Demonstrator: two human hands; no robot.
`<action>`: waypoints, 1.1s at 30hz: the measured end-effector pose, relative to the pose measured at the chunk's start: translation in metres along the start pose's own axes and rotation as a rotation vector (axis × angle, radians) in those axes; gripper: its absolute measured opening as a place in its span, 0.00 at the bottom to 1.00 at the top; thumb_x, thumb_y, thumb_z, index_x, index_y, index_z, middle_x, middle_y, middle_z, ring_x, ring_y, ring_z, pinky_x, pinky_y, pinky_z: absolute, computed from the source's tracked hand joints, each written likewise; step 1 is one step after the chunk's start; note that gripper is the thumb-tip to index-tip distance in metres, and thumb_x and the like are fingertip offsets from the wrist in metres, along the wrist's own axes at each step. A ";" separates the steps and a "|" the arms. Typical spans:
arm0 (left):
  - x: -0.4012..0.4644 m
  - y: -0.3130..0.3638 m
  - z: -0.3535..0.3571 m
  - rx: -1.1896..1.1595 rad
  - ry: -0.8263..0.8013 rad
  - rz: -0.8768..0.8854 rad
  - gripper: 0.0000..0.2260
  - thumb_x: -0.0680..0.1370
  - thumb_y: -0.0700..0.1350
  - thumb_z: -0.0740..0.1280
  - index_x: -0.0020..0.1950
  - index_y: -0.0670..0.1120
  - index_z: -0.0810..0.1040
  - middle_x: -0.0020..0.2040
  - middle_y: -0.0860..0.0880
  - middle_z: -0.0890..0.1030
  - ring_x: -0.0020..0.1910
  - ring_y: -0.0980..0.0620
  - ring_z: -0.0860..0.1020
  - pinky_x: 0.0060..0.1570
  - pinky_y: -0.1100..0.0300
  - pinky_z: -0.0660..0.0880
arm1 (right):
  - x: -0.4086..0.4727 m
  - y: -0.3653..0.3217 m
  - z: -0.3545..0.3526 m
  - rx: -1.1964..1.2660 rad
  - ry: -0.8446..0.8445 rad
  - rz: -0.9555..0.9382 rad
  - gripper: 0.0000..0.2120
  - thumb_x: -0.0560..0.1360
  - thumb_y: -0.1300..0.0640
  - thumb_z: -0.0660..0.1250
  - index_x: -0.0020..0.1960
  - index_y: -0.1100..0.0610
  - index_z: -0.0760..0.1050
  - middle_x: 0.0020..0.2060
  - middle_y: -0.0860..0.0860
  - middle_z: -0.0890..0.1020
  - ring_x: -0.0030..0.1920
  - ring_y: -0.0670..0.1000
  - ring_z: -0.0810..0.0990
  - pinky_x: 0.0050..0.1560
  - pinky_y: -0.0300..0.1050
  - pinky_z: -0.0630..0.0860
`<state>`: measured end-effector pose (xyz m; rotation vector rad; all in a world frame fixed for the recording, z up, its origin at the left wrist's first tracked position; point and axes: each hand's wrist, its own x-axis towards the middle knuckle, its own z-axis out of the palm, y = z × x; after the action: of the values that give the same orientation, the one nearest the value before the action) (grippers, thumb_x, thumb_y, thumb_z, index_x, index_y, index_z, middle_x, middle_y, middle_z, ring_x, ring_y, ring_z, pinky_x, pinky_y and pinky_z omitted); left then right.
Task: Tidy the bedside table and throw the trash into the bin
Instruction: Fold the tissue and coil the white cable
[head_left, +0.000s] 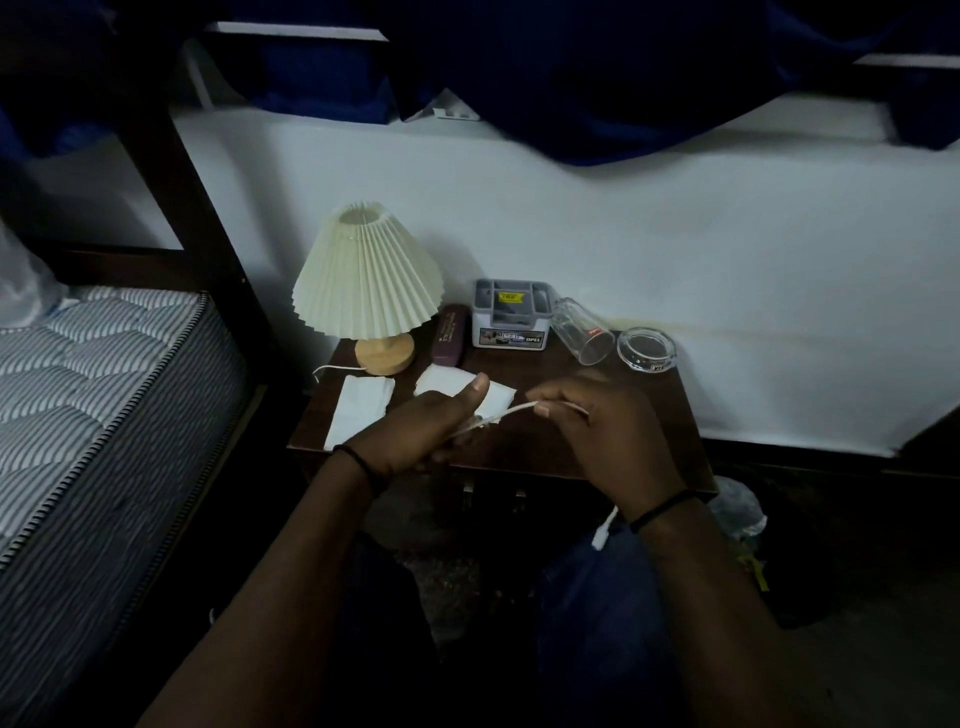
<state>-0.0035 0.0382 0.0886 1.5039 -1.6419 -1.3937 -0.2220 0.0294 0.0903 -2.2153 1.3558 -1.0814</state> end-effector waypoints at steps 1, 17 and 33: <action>-0.002 0.003 0.002 -0.087 -0.095 0.004 0.35 0.69 0.76 0.52 0.30 0.44 0.70 0.23 0.46 0.66 0.19 0.49 0.63 0.27 0.59 0.65 | 0.001 0.001 0.000 -0.006 0.042 -0.002 0.07 0.73 0.57 0.71 0.50 0.50 0.84 0.44 0.46 0.83 0.45 0.42 0.80 0.51 0.42 0.76; 0.008 0.014 -0.014 -1.247 0.117 0.424 0.13 0.80 0.50 0.54 0.50 0.44 0.74 0.30 0.52 0.70 0.26 0.55 0.69 0.33 0.62 0.71 | -0.013 -0.010 0.036 -0.058 -0.399 0.091 0.15 0.77 0.60 0.63 0.59 0.49 0.81 0.45 0.51 0.84 0.46 0.50 0.81 0.50 0.49 0.77; 0.008 0.007 0.020 -0.115 0.157 0.213 0.22 0.84 0.54 0.52 0.46 0.48 0.81 0.28 0.43 0.75 0.26 0.50 0.73 0.31 0.60 0.70 | -0.003 -0.023 0.016 0.071 0.086 -0.004 0.05 0.69 0.61 0.74 0.44 0.54 0.84 0.40 0.44 0.82 0.41 0.36 0.77 0.46 0.25 0.69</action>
<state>-0.0259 0.0367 0.0861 1.2976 -1.5470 -1.2026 -0.1968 0.0413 0.0928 -2.1436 1.3265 -1.2205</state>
